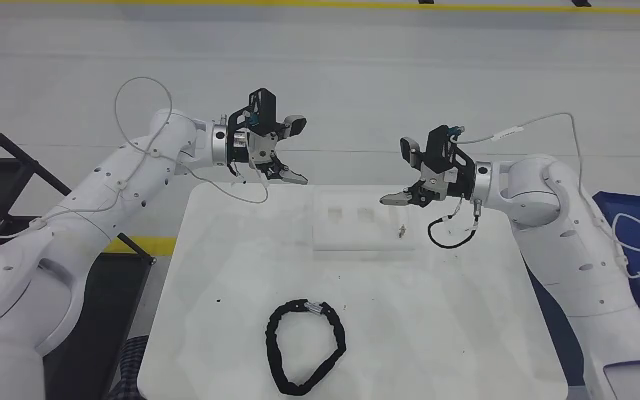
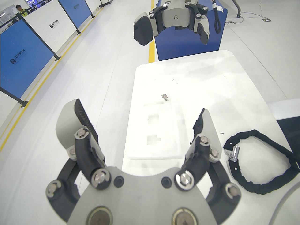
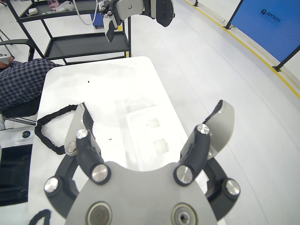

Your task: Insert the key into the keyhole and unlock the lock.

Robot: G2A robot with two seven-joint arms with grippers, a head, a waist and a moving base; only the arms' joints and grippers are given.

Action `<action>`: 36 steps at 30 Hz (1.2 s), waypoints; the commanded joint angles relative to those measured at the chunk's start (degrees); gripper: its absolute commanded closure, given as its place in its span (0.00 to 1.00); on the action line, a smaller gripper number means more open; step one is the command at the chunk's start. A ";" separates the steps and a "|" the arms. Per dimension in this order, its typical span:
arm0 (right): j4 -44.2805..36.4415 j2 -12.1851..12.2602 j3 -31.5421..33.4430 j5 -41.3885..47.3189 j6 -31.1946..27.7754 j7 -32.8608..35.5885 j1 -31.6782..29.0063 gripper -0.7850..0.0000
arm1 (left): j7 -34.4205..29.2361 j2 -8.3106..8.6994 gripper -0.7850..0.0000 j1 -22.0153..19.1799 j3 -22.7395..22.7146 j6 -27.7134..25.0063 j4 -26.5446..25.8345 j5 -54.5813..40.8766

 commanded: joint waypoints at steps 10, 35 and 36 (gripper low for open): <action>4.71 -0.72 -4.17 5.57 18.18 11.45 -0.26 0.00 | 0.02 0.00 0.00 0.00 0.01 0.00 0.00 0.00; 35.73 -11.18 -23.28 19.96 39.56 32.93 13.59 0.00 | 0.02 0.00 0.00 0.00 0.01 0.00 0.00 0.00; 36.74 -11.55 -23.70 19.92 39.58 33.05 13.87 0.00 | 0.02 0.00 0.00 0.00 0.01 0.00 0.00 0.00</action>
